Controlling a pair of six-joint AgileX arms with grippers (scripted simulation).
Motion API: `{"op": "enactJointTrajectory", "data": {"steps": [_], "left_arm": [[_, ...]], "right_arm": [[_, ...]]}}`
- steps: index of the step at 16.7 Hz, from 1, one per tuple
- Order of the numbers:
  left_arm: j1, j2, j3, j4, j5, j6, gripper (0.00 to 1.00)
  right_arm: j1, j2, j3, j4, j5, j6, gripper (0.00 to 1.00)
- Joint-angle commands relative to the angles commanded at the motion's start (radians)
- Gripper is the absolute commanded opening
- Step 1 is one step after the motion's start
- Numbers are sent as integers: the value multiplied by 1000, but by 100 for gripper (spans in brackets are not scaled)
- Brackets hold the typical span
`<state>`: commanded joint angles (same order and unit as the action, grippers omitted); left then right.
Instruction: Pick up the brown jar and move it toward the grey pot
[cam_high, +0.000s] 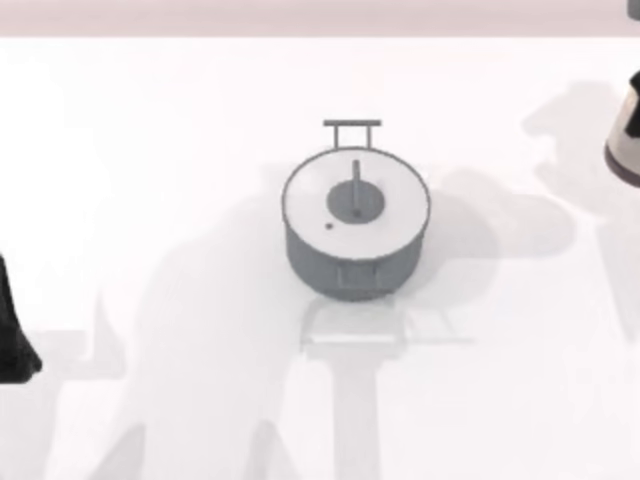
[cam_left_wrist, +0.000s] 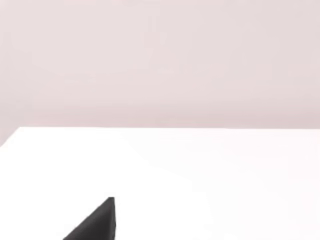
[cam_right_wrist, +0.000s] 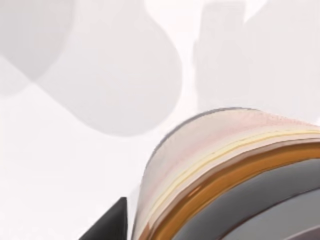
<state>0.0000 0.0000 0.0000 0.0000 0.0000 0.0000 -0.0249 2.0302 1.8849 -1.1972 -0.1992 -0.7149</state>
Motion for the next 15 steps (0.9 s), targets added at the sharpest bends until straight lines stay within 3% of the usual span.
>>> {"op": "enactJointTrajectory", "data": {"steps": [7, 11, 15], "left_arm": [[0, 0, 0, 0, 0, 0, 100], [0, 0, 0, 0, 0, 0, 100], [0, 0, 0, 0, 0, 0, 100]], "right_arm": [[7, -4, -11, 14, 12, 38, 0], [75, -18, -73, 69, 68, 233, 0], [176, -44, -170, 153, 152, 550, 0]]}}
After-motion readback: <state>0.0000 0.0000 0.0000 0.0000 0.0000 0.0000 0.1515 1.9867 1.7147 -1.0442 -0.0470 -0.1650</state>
